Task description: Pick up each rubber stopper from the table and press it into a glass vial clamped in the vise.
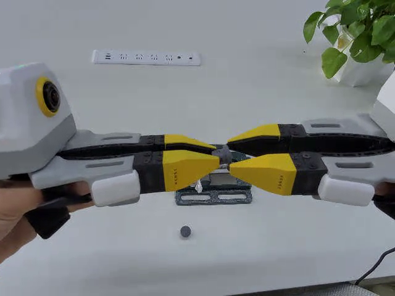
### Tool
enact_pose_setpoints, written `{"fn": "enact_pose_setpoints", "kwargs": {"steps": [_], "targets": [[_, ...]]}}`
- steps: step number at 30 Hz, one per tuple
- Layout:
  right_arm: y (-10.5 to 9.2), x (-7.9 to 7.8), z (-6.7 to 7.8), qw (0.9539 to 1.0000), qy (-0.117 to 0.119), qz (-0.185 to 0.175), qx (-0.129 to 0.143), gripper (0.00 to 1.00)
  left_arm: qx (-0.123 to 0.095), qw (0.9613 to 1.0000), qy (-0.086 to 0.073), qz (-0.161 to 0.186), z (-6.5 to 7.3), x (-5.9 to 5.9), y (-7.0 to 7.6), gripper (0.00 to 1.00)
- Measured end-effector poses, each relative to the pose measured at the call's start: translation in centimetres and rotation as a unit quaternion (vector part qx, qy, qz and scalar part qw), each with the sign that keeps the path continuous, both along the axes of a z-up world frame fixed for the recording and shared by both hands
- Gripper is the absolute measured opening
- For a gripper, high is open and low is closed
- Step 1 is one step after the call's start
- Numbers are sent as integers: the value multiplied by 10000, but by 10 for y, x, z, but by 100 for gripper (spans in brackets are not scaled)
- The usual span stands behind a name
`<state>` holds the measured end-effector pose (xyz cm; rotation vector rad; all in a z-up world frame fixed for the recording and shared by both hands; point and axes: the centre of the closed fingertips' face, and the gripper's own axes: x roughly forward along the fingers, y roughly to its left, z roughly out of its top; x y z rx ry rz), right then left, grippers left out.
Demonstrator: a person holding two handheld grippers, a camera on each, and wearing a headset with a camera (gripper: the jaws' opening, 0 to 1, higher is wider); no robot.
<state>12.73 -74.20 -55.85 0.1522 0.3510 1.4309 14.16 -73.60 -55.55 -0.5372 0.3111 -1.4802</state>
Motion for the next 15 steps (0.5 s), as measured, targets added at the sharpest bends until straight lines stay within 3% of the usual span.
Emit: {"fn": "enact_pose_setpoints", "kwargs": {"steps": [15], "targets": [[4,-7,5,9998,15,154,112,10,-170,9998,49,-131,4,-5,0,3]]}}
